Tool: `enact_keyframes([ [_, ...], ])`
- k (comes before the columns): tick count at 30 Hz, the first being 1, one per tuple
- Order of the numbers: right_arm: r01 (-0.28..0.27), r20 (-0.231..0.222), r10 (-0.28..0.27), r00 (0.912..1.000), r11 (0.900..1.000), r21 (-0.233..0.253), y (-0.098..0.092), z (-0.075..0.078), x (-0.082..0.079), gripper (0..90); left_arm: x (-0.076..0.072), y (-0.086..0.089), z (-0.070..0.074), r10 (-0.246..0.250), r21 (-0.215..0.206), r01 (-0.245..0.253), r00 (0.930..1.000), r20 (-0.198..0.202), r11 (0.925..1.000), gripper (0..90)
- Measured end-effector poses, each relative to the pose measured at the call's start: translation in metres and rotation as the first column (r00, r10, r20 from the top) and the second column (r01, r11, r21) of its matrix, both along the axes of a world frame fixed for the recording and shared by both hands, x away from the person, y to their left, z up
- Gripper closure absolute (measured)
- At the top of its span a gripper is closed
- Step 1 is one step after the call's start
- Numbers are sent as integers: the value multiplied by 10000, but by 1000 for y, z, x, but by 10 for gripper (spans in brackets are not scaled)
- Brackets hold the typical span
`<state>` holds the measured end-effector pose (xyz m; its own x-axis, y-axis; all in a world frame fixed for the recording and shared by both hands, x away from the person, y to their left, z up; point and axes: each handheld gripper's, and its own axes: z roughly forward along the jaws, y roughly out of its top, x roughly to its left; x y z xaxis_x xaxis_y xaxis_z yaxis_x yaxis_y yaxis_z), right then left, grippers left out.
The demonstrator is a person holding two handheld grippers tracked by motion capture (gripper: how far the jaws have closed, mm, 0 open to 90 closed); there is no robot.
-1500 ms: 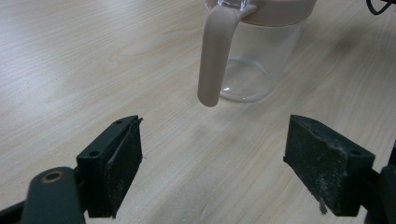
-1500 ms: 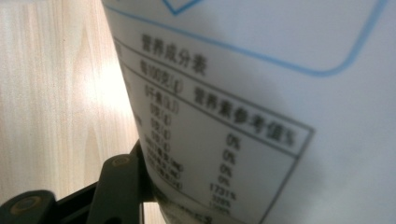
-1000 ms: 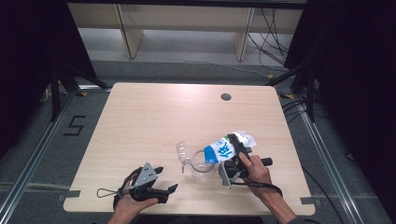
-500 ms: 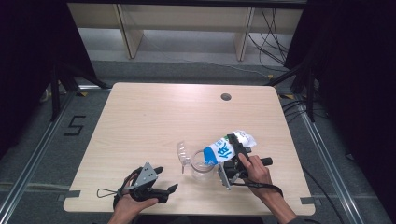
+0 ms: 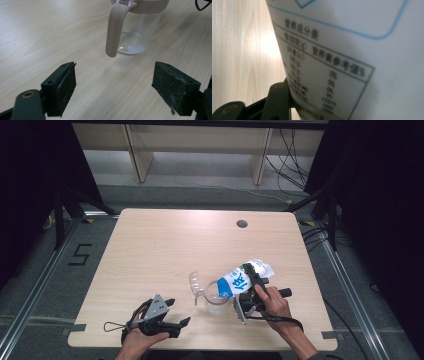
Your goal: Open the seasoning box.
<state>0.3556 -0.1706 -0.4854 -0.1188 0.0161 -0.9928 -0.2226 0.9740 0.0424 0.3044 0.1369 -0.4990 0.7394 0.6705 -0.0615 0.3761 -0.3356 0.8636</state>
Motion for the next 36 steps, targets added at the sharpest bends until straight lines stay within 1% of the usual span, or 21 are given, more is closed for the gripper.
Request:
enact_keyframes([
  [1,-146,228,159,9996,9984,-548,1,4,0,505,0,0,0,17,-6,-17,10000,-14,10000,185],
  [3,-132,126,137,9998,9991,-394,1,3,0,505,0,0,0,-24,-57,24,10000,-12,10000,185],
  [4,-72,-40,72,10000,10000,44,0,0,0,505,0,0,0,-17,-53,17,10000,-11,10000,185],
  [6,-380,177,380,9991,9993,-24,1,-1,2,505,-1,-1,0,99,-113,-100,9999,-56,9999,186],
  [7,-268,22,267,9996,9989,390,0,-3,2,506,0,-1,0,37,-43,-37,10000,-39,10000,185],
  [9,-347,156,346,9993,9994,77,0,-1,2,507,0,0,0,9,-8,-9,10000,-12,10000,185],
  [10,2,90,-2,10000,10000,-31,0,1,-1,507,0,0,0,-14,31,14,10000,12,10000,185],
  [11,2,90,-2,10000,10000,-31,0,1,-1,507,0,0,0,-14,31,14,10000,12,10000,185],
  [12,-84,252,96,9996,9989,-457,1,4,0,508,0,0,0,12,-2,-12,10000,-2,10000,185],
  [15,-76,232,87,9997,9989,-455,0,4,0,508,0,0,0,-4,-17,4,10000,-1,10000,185],
  [18,-126,98,128,9999,9997,-207,0,1,1,509,0,0,0,20,-19,-20,10000,-25,10000,185],
  [22,-343,273,345,9990,9994,-65,0,0,2,510,0,0,0,-39,-33,39,10000,4,10000,186],
  [23,-66,107,68,9999,9998,-200,0,1,0,510,0,0,0,-5,-15,5,10000,-2,10000,185],
  [25,12,-16,-12,10000,9999,-160,0,1,0,511,0,-1,0,32,-88,-32,10000,-7,10000,186],
  [26,-411,443,425,9981,9986,-329,0,2,2,511,0,0,0,-11,6,11,10000,2,10000,185],
  [28,-426,450,441,9980,9985,-334,0,2,2,511,0,0,0,10,-12,-10,10000,-20,10000,185],
  [29,154,-97,-155,9998,9999,-71,0,0,-1,512,-1,0,0,44,-19,-44,10000,-25,10000,186],
  [30,-47,144,48,9999,10000,-84,0,0,0,512,0,0,0,-31,-21,31,10000,3,10000,185],
  [33,72,29,-72,10000,10000,26,0,-1,-1,513,0,-1,0,28,-87,-28,10000,-8,10000,186],
  [34,-136,122,136,9998,9999,17,0,-1,0,514,0,0,0,-2,-2,2,10000,2,10000,186],
  [36,-118,118,118,9999,9999,13,0,-1,0,514,0,0,0,-18,7,18,10000,11,10000,185],
])
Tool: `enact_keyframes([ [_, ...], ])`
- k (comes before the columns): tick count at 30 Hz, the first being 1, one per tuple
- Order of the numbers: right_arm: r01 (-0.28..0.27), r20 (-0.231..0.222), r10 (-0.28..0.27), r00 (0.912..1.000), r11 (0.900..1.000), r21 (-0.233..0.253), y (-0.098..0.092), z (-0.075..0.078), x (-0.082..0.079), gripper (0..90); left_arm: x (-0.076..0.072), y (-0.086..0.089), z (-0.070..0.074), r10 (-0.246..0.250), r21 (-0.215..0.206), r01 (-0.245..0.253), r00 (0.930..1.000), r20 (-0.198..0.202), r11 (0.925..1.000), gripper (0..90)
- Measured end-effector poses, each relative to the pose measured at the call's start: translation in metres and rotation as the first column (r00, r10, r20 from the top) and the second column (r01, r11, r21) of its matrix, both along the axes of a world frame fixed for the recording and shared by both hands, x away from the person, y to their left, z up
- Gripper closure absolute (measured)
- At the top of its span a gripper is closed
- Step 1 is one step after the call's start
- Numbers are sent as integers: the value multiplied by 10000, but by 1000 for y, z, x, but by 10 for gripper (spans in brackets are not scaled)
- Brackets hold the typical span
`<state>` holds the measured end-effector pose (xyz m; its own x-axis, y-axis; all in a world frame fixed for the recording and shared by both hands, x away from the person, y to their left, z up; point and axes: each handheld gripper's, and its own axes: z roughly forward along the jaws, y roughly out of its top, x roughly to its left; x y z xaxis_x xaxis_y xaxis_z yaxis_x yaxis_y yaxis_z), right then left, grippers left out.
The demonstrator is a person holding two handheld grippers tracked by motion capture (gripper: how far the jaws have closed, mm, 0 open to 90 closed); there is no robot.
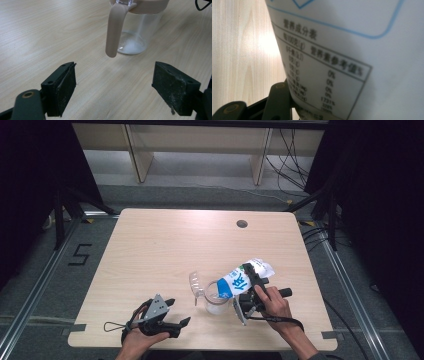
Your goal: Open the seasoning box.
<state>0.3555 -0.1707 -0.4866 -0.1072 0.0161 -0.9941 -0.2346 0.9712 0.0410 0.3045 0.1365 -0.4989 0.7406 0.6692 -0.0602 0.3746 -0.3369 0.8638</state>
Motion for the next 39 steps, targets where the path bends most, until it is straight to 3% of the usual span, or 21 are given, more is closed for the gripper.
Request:
enact_keyframes([
  [1,-50,33,50,10000,10000,-74,0,1,0,515,0,0,0,4,-1,-4,10000,5,10000,185],
  [2,-154,211,167,9996,9981,-596,1,4,0,516,0,0,0,14,-4,-14,10000,2,10000,186],
  [4,-125,144,131,9998,9991,-405,1,3,0,517,0,0,0,51,-72,-51,10000,-29,10000,186],
  [8,-155,181,164,9997,9988,-469,1,4,0,518,0,0,0,11,4,-11,10000,2,10000,186],
  [9,-14,29,15,10000,10000,-25,0,0,-1,518,0,0,0,17,-7,-17,10000,-3,10000,185],
  [15,148,28,-148,9999,9999,-75,0,0,-2,521,0,0,0,31,-61,-32,10000,-26,10000,186],
  [23,-101,169,104,9998,9998,-181,0,1,-1,523,-1,0,0,64,-15,-64,10000,-30,10000,186],
  [32,-26,121,27,9999,9999,-105,0,1,-1,526,-1,0,0,53,-18,-53,10000,-29,10000,185],
  [35,-125,187,131,9997,9992,-368,0,3,0,526,-1,-1,-1,119,-113,-120,9998,-160,9999,186],
  [39,-80,190,87,9998,9993,-360,0,2,-1,528,0,0,0,18,-7,-18,10000,-11,10000,186],
])
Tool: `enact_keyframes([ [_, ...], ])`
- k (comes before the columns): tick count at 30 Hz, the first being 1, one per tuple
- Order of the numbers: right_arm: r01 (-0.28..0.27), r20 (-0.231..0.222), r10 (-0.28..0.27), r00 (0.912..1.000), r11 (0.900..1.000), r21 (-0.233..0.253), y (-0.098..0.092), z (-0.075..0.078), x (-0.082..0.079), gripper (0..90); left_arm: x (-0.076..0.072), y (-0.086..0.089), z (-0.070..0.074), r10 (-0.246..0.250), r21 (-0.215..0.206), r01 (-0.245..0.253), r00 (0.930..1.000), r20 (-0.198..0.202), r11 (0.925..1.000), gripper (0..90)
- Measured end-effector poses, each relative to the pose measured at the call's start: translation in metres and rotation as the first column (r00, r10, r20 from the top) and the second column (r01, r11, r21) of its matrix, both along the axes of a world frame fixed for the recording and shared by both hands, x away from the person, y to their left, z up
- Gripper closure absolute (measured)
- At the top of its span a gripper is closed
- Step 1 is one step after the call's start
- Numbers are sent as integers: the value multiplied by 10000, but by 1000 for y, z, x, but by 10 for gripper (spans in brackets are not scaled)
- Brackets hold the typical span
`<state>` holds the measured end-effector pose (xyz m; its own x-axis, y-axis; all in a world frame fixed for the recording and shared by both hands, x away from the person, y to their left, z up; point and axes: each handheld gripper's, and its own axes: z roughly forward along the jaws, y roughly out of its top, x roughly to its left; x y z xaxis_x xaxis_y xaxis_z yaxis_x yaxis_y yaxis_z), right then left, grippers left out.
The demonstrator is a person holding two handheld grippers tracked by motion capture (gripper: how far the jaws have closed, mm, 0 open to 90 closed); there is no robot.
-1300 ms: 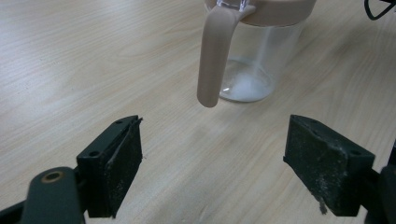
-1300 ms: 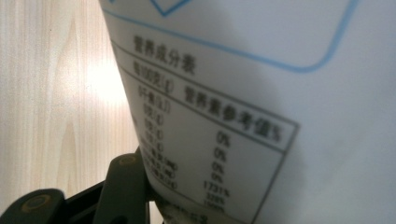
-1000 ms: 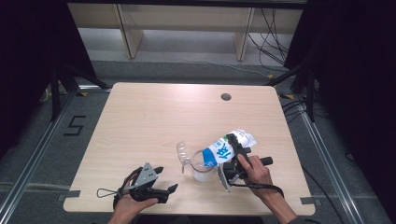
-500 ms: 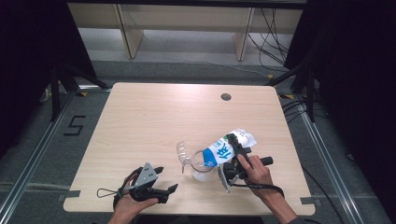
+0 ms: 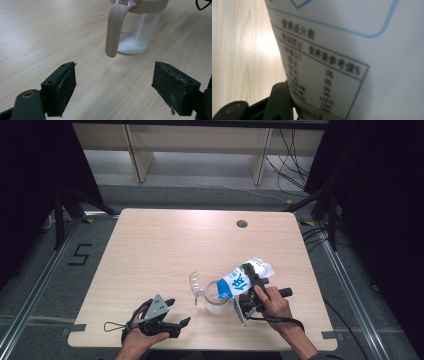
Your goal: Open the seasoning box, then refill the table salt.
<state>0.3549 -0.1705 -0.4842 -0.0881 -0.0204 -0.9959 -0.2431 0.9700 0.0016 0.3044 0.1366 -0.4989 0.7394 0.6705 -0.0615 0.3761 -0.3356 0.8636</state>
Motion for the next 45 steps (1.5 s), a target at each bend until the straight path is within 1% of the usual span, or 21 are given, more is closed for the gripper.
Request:
enact_keyframes([
  [3,140,-12,-140,9999,9999,-14,0,1,-1,529,0,0,0,38,-85,-39,10000,-28,10000,186],
  [5,281,-130,-277,9995,9991,307,-1,-2,-3,530,0,0,0,109,-33,-109,9999,-22,9999,186],
  [9,240,-3,-240,9997,9995,202,-1,-1,-3,530,0,0,0,127,13,-127,9999,-46,9999,185],
  [10,79,154,-77,9999,9999,-90,-1,2,-2,531,0,-1,0,123,-39,-123,9999,-56,9999,185],
  [11,122,3,-122,9999,9998,155,-2,0,-2,532,0,-1,0,76,-77,-77,9999,-70,9999,185],
  [15,176,100,-178,9998,9996,203,-2,1,-3,532,1,-2,-1,76,-93,-77,9999,-71,9999,185],
  [16,71,214,-73,9997,10000,70,-2,2,-2,532,1,-1,-1,89,-132,-90,9999,-60,9999,185],
  [18,70,84,-71,9999,9999,129,-2,1,-3,533,1,-1,-1,94,-129,-95,9999,-54,9999,185],
  [19,37,285,-28,9996,9995,-305,0,4,-3,534,1,-1,-1,79,-102,-79,9999,-65,9999,185],
  [20,12,309,-2,9995,9995,-315,0,3,-3,534,0,-1,-1,121,-119,-122,9999,-87,9999,185],
  [22,37,249,-31,9997,9997,-245,0,2,-3,534,0,-1,-1,130,-133,-131,9999,-90,9998,185],
  [23,172,57,-173,9998,9997,196,-1,-1,-3,535,1,0,-1,84,-125,-84,9999,-72,9999,185],
  [28,-49,88,47,10000,9997,248,0,0,-2,537,-1,0,-1,205,-28,-205,9997,-95,9998,185],
  [31,-221,243,222,9995,9997,-75,0,3,0,538,-1,1,-1,218,-34,-218,9997,-94,9998,185],
  [34,32,31,-33,10000,9996,272,0,0,-2,538,-1,1,-1,170,-74,-171,9998,-58,9998,185],
  [36,-38,170,40,9998,9999,-110,1,3,-2,539,-2,1,-1,197,-92,-198,9998,-93,9998,185],
  [39,121,75,-123,9999,9997,216,1,0,-3,541,-2,1,-1,137,-57,-137,9999,-62,9999,185],
  [41,-5,56,3,10000,9996,273,1,0,-1,542,-1,2,-1,99,29,-99,10000,0,9999,185],
  [42,-5,56,3,10000,9996,273,1,0,-1,542,-1,2,-1,140,-111,-141,9999,-36,9998,185],
  [44,124,77,-126,9999,9996,253,1,0,-2,542,-3,2,-2,243,-92,-245,9995,-188,9997,185],
  [45,-54,190,56,9998,9999,-127,2,2,-1,543,-3,2,-1,204,-124,-206,9997,-138,9997,185],
])
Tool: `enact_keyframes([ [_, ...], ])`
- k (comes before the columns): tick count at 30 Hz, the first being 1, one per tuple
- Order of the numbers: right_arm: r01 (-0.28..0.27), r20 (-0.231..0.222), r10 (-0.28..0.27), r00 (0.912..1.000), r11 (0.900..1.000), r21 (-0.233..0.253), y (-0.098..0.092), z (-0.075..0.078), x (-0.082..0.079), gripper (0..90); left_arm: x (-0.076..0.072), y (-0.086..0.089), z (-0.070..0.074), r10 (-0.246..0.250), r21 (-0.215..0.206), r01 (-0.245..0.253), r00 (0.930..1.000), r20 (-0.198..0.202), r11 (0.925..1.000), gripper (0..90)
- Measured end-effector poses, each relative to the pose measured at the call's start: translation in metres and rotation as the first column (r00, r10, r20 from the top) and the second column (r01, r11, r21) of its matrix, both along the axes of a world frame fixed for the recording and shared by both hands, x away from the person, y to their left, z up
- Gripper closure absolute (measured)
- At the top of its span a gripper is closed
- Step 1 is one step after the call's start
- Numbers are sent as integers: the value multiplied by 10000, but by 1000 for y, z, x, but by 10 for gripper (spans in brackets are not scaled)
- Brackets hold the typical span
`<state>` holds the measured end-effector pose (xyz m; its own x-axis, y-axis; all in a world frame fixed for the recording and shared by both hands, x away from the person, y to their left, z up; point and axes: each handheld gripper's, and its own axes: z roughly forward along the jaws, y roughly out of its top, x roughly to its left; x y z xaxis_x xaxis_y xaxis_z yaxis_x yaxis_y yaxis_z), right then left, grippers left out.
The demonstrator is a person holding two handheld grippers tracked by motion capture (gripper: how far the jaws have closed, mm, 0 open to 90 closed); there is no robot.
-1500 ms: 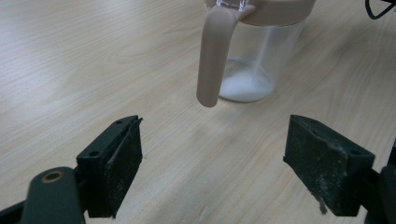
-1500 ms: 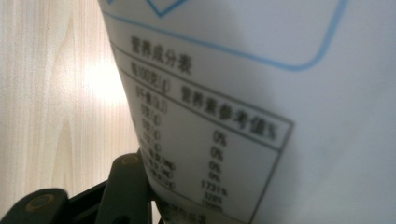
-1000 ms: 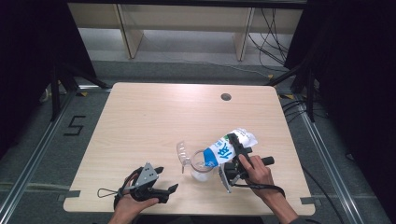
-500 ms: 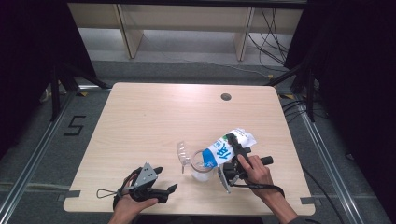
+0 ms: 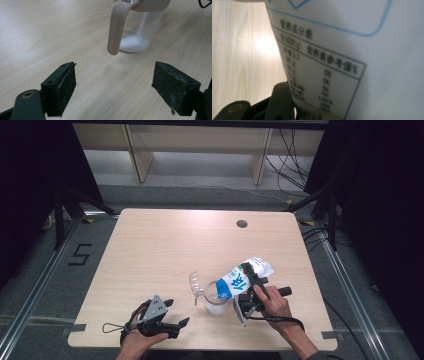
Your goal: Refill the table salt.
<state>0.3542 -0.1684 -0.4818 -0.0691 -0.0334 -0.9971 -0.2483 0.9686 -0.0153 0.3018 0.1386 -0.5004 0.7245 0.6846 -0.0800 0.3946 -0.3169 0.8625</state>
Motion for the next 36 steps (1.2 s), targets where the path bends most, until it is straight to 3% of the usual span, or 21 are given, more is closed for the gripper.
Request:
enact_keyframes([
  [7,-15,41,15,10000,10000,-48,0,0,0,545,0,0,1,-87,112,86,9999,118,9999,185],
  [14,131,-64,-130,9999,9997,214,0,-1,-1,547,0,0,0,-86,97,85,9999,104,9999,185],
  [16,10,15,-10,10000,10000,-8,0,0,0,549,0,0,0,-93,96,92,9999,108,9999,185],
  [27,23,35,-23,10000,10000,38,0,0,0,550,0,-1,0,-82,90,81,9999,91,9999,185],
  [29,157,-65,-155,9999,9992,355,-1,-2,-1,551,0,-1,0,-81,96,80,9999,91,9999,185],
  [36,52,30,-53,10000,9998,179,-1,-1,0,553,0,-1,0,-73,93,72,9999,96,9999,185],
])
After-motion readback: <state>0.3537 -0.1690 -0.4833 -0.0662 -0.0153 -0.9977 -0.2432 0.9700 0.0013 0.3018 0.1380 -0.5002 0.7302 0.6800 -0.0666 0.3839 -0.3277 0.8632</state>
